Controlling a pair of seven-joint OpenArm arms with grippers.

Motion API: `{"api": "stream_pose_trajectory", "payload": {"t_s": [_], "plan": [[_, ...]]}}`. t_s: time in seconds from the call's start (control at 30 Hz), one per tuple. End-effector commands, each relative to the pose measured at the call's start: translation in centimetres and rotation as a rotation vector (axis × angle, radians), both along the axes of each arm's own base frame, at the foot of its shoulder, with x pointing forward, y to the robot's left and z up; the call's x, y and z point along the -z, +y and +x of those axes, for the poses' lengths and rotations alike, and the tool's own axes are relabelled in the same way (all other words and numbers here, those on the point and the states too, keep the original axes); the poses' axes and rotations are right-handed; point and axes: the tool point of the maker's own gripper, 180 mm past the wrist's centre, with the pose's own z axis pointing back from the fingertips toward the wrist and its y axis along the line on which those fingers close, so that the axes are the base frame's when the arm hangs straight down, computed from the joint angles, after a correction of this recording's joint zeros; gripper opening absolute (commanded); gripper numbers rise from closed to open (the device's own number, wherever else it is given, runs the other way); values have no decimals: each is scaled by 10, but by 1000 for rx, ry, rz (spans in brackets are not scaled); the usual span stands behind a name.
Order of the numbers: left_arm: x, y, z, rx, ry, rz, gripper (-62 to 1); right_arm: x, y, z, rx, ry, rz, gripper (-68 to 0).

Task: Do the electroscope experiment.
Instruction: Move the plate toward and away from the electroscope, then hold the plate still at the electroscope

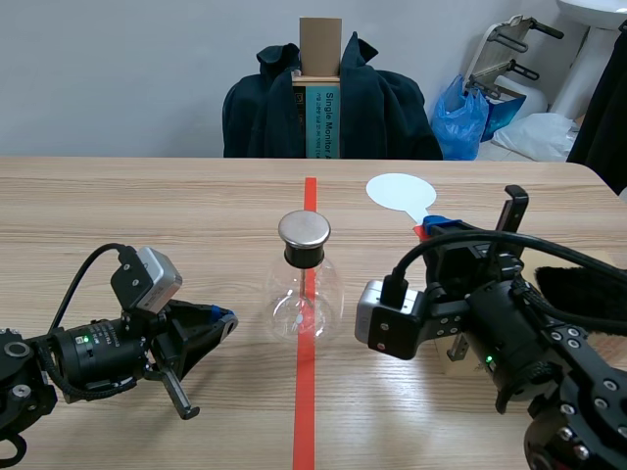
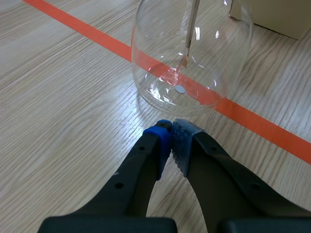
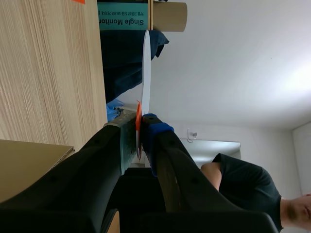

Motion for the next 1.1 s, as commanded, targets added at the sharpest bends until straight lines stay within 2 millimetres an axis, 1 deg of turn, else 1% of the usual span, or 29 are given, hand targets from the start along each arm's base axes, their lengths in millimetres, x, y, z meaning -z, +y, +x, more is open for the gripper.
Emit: {"api": "stream_pose_trajectory", "payload": {"t_s": [0.0,0.17,0.33,0.53,0.67,0.83,1.07], "plan": [[-12,-4,6,-4,-32,-31,-578,-10,-1,4,2,-32,7,-667],[-12,-4,6,-4,-32,-31,-578,-10,6,2,-36,-32,9,-667],[-12,-4,6,-4,-32,-31,-578,-10,23,-6,-141,-31,15,-667],[-12,-4,6,-4,-32,-31,-578,-10,46,-20,-290,-31,17,-667],[-12,-4,6,-4,-32,-31,-578,-11,57,-28,-367,-30,22,-667],[-12,-4,6,-4,-32,-31,-578,-11,63,-33,-405,-29,24,-667],[-12,-4,6,-4,-32,-31,-578,-11,63,-33,-405,-29,24,-667]]}}
